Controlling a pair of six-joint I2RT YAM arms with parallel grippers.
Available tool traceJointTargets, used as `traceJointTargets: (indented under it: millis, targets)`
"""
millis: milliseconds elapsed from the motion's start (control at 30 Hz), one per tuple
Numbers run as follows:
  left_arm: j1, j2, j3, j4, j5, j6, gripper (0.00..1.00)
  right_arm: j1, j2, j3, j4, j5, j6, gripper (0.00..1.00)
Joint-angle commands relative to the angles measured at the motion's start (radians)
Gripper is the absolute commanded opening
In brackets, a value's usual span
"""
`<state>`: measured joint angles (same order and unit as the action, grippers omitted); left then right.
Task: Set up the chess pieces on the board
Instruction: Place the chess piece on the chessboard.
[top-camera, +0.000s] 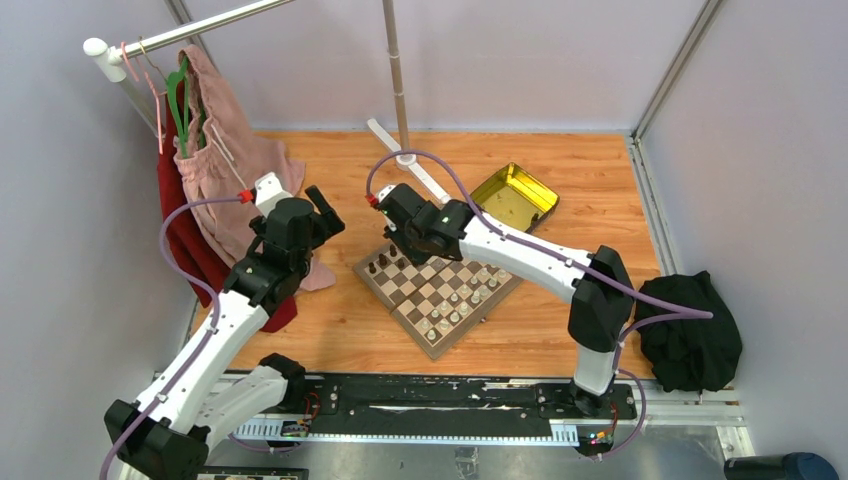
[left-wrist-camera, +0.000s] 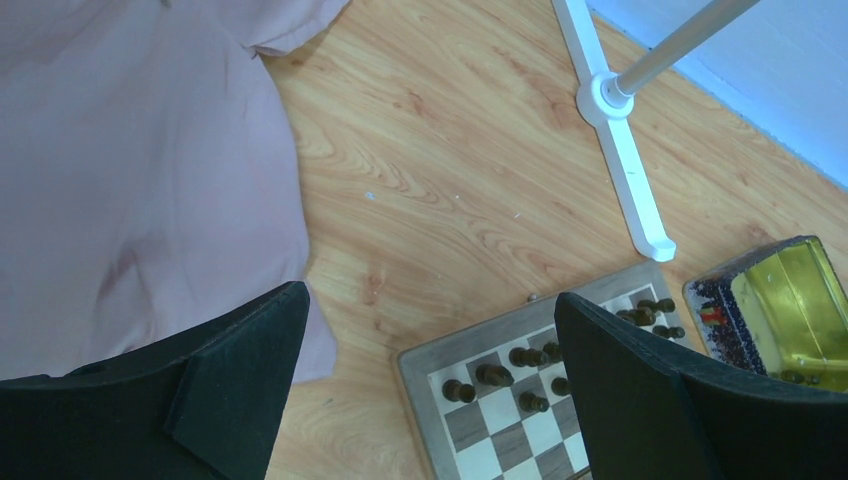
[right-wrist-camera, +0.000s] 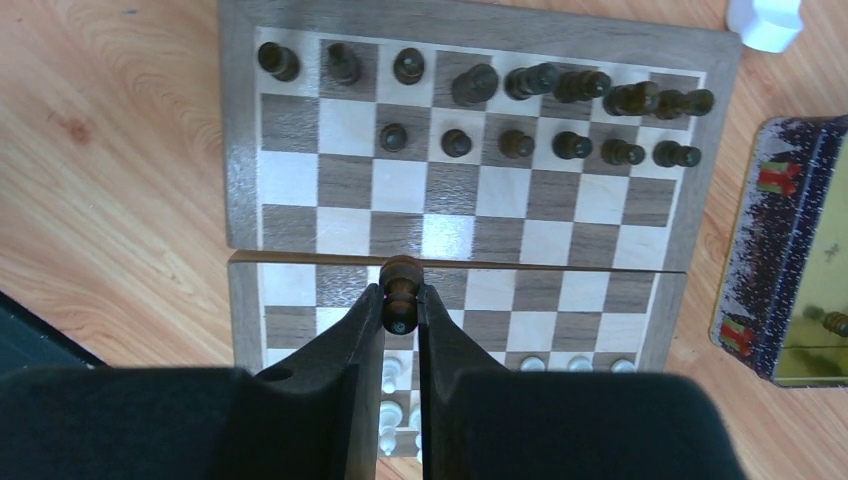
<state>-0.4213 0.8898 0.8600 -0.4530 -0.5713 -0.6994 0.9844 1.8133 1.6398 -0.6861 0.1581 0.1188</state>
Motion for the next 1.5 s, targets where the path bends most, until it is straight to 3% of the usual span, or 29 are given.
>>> traceJointTargets:
  millis: [0, 600, 1467]
  targets:
    - [-0.001, -0.029, -0.013, -0.022, -0.04, -0.039, 1.0, 0.04, 0.021, -0.009, -0.029, 0.023, -0.01, 0.0]
    - [-0.001, -0.176, -0.001, -0.156, -0.149, -0.063, 1.0, 0.076, 0.176, 0.095, -0.025, -0.058, -0.013, 0.0]
    - [-0.001, -0.213, -0.005, -0.168, -0.121, -0.074, 1.0, 0.055, 0.324, 0.203, -0.044, -0.085, -0.029, 0.0]
